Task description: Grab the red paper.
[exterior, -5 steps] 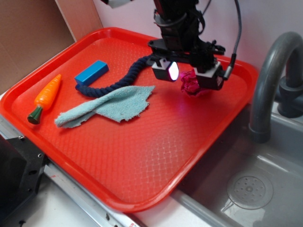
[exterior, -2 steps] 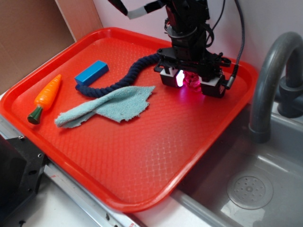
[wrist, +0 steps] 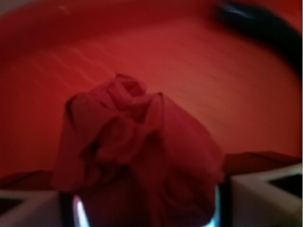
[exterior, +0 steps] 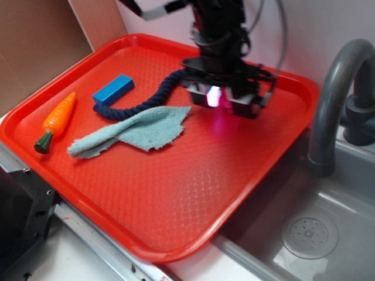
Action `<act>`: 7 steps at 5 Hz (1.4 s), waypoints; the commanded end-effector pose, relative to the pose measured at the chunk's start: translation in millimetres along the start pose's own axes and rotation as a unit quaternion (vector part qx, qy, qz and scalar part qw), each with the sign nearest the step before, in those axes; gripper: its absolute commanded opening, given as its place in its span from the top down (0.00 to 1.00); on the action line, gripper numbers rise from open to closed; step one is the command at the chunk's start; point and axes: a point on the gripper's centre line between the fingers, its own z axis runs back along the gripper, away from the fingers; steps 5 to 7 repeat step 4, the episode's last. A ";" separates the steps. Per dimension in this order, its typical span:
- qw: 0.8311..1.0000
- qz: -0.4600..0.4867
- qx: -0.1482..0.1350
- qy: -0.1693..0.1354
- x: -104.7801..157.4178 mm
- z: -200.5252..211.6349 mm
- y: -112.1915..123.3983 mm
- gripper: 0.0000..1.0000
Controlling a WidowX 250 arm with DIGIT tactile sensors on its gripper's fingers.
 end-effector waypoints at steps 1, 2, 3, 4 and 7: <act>0.997 -0.017 -0.048 -0.052 -22.4 124.7 30.7 1.00; 0.995 -0.015 -0.071 -0.062 -48.7 178.2 65.6 1.00; 0.994 0.018 -0.076 -0.074 -65.3 193.5 79.2 1.00; 0.997 0.047 -0.055 -0.038 -66.4 182.4 76.2 1.00; 0.997 0.047 -0.055 -0.038 -66.4 182.4 76.2 1.00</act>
